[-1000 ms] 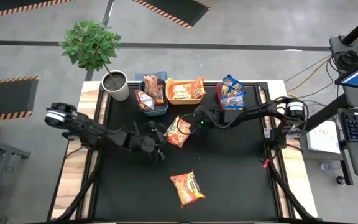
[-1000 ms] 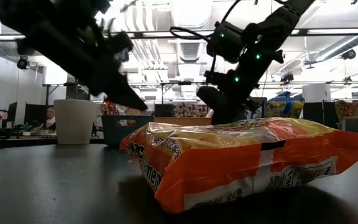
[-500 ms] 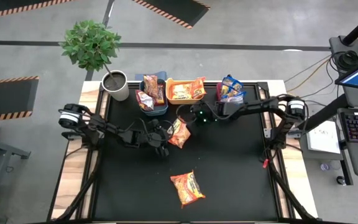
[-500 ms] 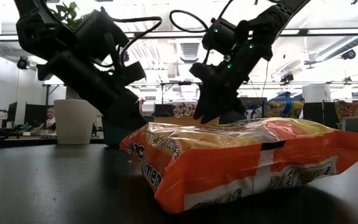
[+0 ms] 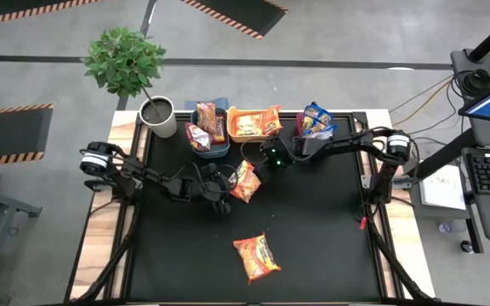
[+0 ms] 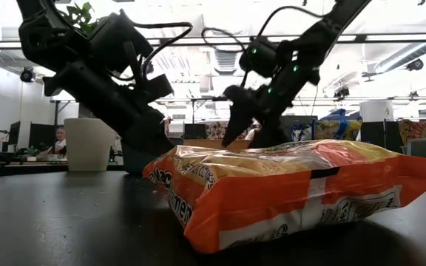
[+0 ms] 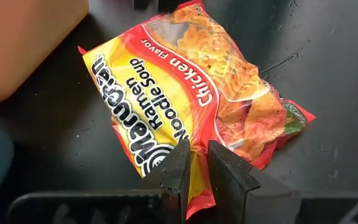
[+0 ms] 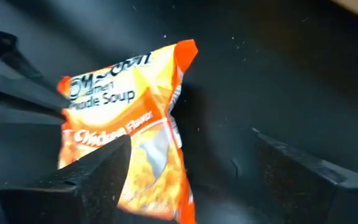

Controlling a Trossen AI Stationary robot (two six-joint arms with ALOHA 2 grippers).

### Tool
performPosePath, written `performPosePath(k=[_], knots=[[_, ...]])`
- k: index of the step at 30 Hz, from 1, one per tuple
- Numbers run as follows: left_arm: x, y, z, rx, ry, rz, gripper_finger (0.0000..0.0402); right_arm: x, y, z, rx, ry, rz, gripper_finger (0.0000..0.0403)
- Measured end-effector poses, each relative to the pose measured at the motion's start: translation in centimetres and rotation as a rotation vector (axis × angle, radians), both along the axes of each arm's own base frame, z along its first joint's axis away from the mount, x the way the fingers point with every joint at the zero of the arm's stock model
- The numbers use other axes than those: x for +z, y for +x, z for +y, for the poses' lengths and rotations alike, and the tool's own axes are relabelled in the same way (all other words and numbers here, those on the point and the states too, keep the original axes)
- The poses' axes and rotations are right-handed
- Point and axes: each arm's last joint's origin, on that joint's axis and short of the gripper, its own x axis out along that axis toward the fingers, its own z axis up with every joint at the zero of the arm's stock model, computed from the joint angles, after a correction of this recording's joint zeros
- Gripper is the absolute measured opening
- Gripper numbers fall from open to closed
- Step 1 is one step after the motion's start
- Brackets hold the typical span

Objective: Sort Maruchan noodles
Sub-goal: Put the orange noodle pack into the yellow bin

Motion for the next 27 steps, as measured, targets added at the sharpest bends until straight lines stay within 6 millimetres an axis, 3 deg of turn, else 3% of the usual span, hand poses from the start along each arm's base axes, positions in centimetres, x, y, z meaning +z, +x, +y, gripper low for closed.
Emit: performPosePath(k=[8, 18, 27], knots=[[-0.2, -0.1, 0.0, 0.006, -0.010, 0.003, 0.0038, -3.0, 1.9, -0.1, 0.096, 0.083, -0.089, 0.0334], [-0.2, -0.2, 0.0, 0.005, -0.011, 0.002, 0.0038, -3.7, 3.3, 0.5, 0.221, 0.171, -0.234, 0.0318], [0.0, 0.0, 0.0, 0.001, -0.011, -0.024, 0.0038, -3.7, 3.3, 0.6, 0.225, 0.176, -0.239, 0.0267]])
